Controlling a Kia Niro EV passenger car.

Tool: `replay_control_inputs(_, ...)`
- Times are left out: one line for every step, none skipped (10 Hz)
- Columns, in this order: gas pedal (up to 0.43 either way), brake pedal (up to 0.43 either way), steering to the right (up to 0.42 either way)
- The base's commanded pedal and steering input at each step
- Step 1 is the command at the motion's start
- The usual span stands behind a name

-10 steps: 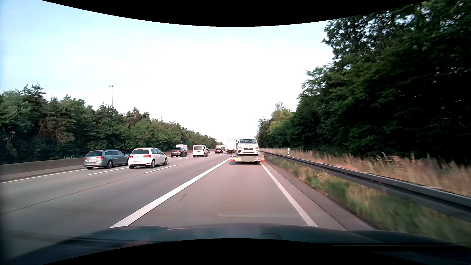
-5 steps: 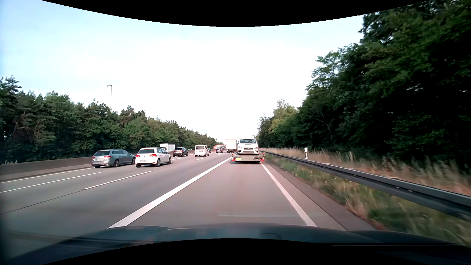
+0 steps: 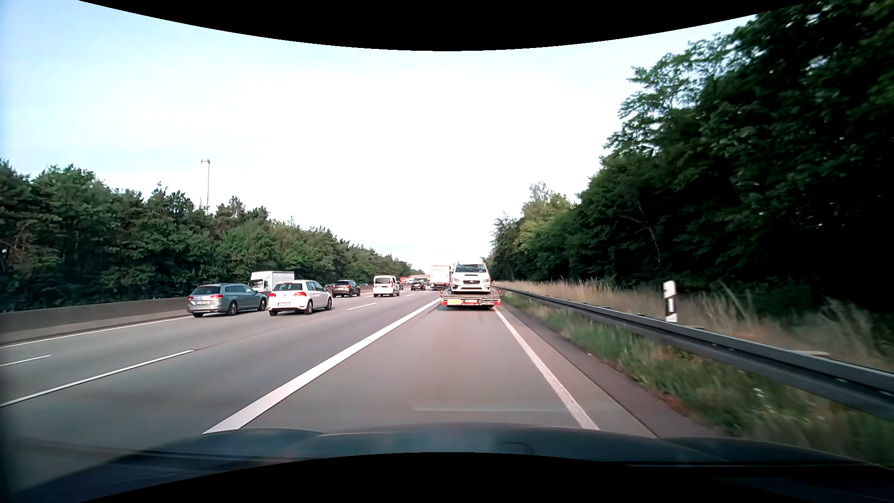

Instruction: Follow the waypoints while adhering to traffic rules and regulations

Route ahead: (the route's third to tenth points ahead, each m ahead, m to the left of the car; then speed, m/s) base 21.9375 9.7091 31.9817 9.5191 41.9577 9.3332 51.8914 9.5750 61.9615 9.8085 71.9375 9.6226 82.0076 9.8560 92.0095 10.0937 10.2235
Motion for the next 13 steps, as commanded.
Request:
replay_control_inputs(0.118,0.0,-0.007)
replay_control_inputs(0.118,0.0,-0.007)
replay_control_inputs(0.118,0.0,-0.006)
replay_control_inputs(0.118,0.0,-0.007)
replay_control_inputs(0.118,0.0,-0.006)
replay_control_inputs(0.118,0.0,-0.007)
replay_control_inputs(0.118,0.0,-0.006)
replay_control_inputs(0.118,0.0,-0.007)
replay_control_inputs(0.118,0.0,-0.007)
replay_control_inputs(0.118,0.0,-0.006)
replay_control_inputs(0.118,0.0,-0.007)
replay_control_inputs(0.118,0.0,-0.006)
replay_control_inputs(0.118,0.0,-0.007)
